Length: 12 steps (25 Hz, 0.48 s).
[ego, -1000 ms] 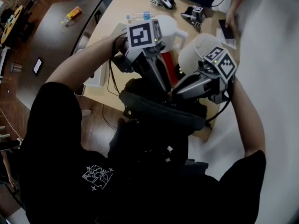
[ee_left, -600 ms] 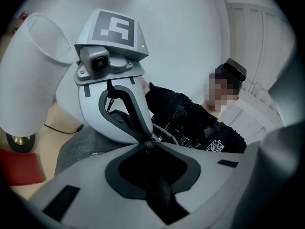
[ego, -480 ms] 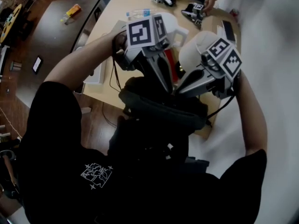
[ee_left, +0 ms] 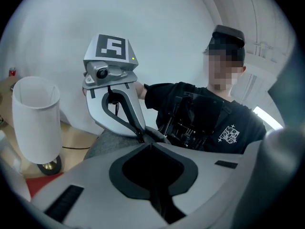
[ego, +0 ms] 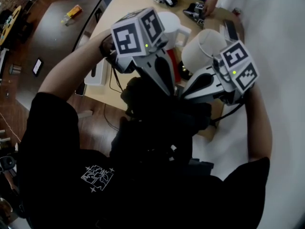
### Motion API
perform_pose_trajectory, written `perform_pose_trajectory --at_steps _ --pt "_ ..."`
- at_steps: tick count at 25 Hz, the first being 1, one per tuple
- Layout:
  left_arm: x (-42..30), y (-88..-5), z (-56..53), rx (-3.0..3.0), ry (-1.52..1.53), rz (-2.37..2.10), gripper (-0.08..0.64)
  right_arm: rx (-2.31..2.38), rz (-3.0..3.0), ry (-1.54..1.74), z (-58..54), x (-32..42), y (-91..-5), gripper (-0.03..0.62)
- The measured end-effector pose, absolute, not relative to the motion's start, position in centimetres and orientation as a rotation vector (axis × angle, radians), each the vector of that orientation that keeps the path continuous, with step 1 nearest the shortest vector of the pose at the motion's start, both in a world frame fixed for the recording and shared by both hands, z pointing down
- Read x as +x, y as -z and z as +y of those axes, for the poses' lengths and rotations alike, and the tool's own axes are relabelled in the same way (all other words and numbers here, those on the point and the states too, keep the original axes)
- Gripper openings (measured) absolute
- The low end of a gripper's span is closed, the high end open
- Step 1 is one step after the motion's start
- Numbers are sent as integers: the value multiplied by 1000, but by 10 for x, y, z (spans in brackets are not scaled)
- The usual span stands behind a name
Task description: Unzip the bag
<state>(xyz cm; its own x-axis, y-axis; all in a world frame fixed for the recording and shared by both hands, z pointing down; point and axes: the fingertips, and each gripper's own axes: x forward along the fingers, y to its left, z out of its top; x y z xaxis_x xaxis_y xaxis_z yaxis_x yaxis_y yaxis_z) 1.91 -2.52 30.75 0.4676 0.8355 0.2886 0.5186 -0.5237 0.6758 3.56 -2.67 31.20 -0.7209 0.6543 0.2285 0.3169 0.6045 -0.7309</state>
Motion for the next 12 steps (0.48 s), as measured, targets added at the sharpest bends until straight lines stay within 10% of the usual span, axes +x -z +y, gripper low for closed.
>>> perform_pose_trajectory --at_steps 12 --pt "17 -320 -9 2536 -1325 1035 15 -632 -2363 -742 -22 33 -314 20"
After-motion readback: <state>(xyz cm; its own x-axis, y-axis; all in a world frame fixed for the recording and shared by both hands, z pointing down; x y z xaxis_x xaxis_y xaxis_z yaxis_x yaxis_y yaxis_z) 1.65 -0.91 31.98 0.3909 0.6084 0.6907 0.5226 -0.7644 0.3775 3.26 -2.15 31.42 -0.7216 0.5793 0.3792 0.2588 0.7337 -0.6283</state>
